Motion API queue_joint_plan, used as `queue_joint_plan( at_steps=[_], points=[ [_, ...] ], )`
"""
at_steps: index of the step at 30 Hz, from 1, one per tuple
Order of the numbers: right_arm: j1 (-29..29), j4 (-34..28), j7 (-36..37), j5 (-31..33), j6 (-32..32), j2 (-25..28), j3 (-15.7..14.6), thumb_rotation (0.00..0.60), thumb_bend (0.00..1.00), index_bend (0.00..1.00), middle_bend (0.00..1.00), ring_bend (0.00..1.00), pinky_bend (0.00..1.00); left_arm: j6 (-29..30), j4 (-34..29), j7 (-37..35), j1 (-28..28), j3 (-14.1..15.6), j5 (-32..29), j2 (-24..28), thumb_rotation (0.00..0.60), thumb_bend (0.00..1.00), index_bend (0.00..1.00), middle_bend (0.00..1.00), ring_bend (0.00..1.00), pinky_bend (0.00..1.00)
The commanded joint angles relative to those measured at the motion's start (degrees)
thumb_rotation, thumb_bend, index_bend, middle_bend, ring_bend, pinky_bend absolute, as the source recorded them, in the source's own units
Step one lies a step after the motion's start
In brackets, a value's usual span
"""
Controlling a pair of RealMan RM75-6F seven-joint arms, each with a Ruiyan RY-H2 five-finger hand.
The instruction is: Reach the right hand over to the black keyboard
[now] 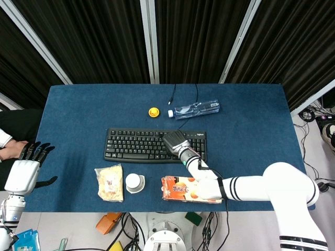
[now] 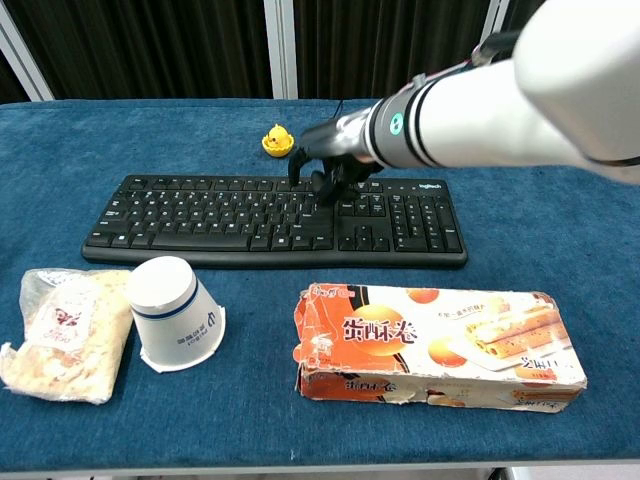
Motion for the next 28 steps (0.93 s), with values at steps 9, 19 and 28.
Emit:
queue_joint_plan(
  at_steps=[9, 19, 28],
  points=[
    [-18.7, -22.8, 8.3, -29.6, 29.4, 18.4, -8.5, 0.421, 0.37, 0.0, 0.3, 0.24, 0.4, 0.6, 0.4, -0.8, 0.2, -0.1, 0.3, 0.0, 0.6, 0.12, 0.17, 0.14, 0.08, 0.0],
    [-42.2, -19.2, 24.9, -53.6, 48.6, 23.9, -20.3, 0.416, 0.22, 0.0, 0.0, 0.0, 0.0, 1.7, 0.5, -1.1, 0.7, -0.1, 0.7, -0.1, 0.6, 0.12, 0.17, 0.14, 0.08, 0.0],
    [-55.6, -12.2, 35.3, -60.9, 54.1, 24.8, -21.8, 0.415, 0.22, 0.0, 0.0, 0.0, 0.0, 2.3, 0.0, -0.8, 1.2, -0.1, 0.6, -0.3, 0.6, 0.12, 0.17, 0.14, 0.08, 0.0]
  ],
)
